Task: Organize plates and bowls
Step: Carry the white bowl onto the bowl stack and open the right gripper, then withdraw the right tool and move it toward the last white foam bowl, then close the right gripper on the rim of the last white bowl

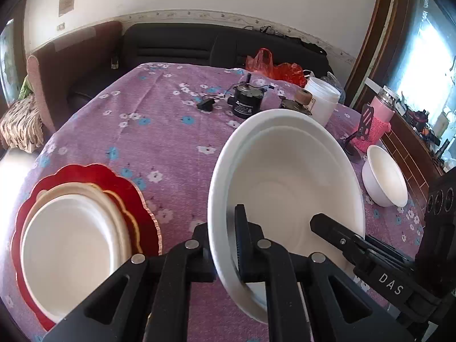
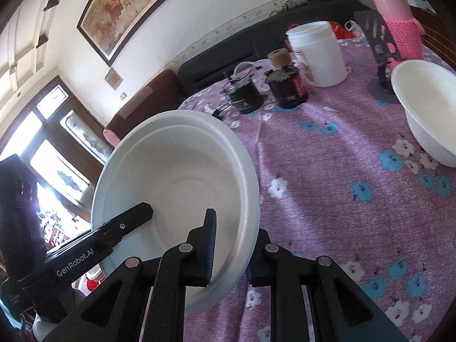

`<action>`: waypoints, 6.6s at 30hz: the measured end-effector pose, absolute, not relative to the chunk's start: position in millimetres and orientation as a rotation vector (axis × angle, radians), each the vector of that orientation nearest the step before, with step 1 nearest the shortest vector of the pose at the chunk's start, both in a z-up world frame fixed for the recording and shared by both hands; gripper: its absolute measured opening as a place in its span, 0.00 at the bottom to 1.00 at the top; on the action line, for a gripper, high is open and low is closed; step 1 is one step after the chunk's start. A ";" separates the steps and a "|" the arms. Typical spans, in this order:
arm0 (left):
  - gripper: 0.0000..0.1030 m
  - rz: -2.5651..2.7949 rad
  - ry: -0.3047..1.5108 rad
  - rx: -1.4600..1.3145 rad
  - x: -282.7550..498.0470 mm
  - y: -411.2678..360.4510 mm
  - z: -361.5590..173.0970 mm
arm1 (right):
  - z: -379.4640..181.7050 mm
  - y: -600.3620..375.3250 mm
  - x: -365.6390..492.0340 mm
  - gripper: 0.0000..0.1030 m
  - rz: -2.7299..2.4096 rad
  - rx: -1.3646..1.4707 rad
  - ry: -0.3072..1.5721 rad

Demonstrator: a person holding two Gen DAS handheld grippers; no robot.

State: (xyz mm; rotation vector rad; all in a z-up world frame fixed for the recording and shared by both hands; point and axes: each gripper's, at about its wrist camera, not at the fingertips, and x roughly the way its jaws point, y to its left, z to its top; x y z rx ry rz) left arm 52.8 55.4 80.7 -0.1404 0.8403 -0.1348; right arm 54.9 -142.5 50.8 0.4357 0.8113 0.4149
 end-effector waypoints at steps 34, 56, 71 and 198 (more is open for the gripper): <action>0.40 0.161 0.830 -0.343 -9.7 262.6 72.8 | 52.6 74.2 52.0 0.18 0.566 0.186 0.957; 0.67 0.180 0.732 -0.377 -37.0 277.7 90.0 | 68.4 87.3 40.0 0.18 0.396 -0.019 0.819; 0.69 0.177 0.632 -0.438 -71.1 286.4 108.1 | 81.5 64.5 35.9 0.57 0.402 0.134 0.755; 0.07 -0.404 0.960 0.003 174.5 -184.5 57.3 | 44.5 -368.4 93.6 0.14 0.008 0.559 0.766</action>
